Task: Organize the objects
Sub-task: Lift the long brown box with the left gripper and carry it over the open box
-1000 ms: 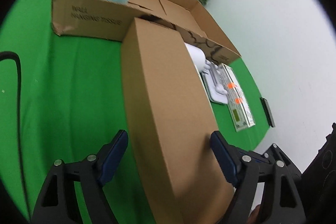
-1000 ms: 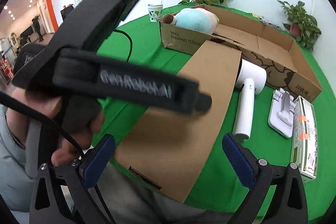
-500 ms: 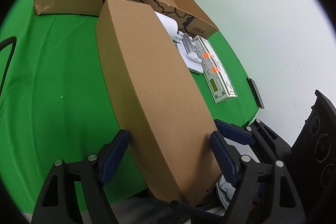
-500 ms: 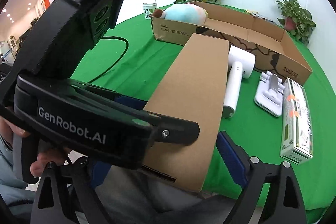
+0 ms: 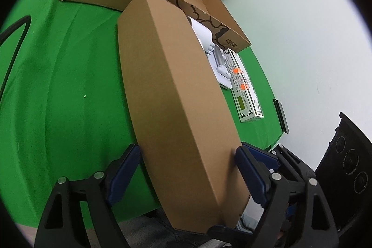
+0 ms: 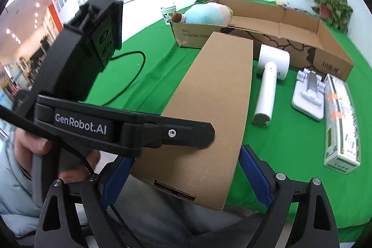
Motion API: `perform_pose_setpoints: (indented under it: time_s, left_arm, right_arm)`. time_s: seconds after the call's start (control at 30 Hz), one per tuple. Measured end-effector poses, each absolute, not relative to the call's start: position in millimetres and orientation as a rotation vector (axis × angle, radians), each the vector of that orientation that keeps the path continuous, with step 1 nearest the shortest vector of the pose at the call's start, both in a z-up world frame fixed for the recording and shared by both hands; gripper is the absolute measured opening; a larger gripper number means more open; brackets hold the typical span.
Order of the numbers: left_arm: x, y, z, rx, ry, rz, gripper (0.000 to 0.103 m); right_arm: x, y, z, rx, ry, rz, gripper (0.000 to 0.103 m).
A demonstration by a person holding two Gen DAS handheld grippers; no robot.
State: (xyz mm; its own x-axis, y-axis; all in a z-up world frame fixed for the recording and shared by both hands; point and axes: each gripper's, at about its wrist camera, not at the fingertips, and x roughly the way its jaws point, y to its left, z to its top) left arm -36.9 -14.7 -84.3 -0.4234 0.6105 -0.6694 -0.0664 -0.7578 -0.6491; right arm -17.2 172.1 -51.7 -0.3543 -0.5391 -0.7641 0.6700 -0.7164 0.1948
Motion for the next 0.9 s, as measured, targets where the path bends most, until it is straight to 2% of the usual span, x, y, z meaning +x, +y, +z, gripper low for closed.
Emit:
perform_pose_setpoints:
  time_s: [0.17,0.37,0.63,0.9]
  left_arm:
    - [-40,-16,-90,-1.378,-0.828,2.168,0.085]
    - [-37,-18,-85,-1.354,-0.845,2.185,0.085]
    - [-33,-17,-55,-1.268,-0.733,2.308,0.083]
    - [-50,-5,-3,-1.114,-0.538,2.419,0.082]
  right_arm:
    - [-17,176,-51,1.12,0.104,-2.05,0.089]
    - [-11,177,-45,1.093,0.079,-2.045,0.089]
    - [-4,180,-31,1.038,0.059,-2.063,0.089]
    - [-10,180,8,0.897,0.044,-2.166,0.089]
